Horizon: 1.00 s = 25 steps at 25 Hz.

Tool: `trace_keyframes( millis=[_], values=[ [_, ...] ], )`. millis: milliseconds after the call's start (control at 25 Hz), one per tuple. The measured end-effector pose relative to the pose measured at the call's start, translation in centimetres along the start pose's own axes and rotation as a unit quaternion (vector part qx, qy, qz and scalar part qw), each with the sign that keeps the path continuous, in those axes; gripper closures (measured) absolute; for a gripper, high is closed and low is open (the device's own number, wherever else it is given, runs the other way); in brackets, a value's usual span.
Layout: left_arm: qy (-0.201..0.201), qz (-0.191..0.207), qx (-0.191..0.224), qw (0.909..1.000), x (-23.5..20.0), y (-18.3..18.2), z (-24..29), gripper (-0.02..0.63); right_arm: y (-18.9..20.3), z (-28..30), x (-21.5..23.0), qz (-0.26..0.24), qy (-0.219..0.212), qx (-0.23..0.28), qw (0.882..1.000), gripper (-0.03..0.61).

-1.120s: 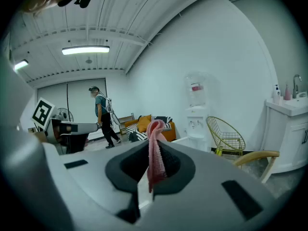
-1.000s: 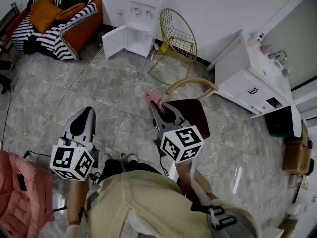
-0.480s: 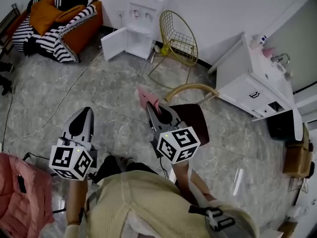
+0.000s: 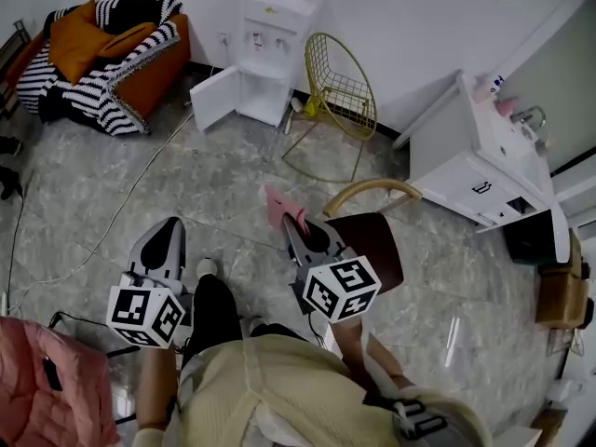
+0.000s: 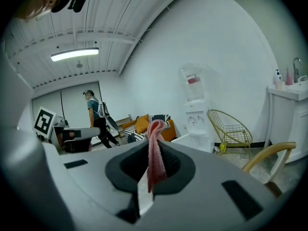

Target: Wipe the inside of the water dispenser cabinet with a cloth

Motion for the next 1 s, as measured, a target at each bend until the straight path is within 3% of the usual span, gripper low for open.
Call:
trace_keyframes(
  millis=[560, 800, 1000],
  values=[
    [0.07, 0.033, -0.044, 0.996, -16.4, -5.7, 9.7, 0.598, -6.8, 16.5, -1.3, 0.049, 0.057, 0.002, 0.997, 0.552],
    [0.102, 0.047, -0.072, 0.991, -20.6, -6.6, 14.1, 0.598, -7.8, 20.9, -1.2, 0.064, 0.074, -0.01, 0.995, 0.552],
    [0.102, 0.055, -0.085, 0.9896, -21.9, -7.6, 19.4, 0.598, -9.0, 24.2, 2.4, 0.085, 0.092, -0.017, 0.992, 0.552]
  ],
)
Point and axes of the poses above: the fingertips, and each gripper's own axes: z forward along the fingers, x to its right, y out of its underside, the point moved 6 cm from there along -z, backward along the fingers, and after that the axes turned 11 degrees about -x, right-handed, at the moved point
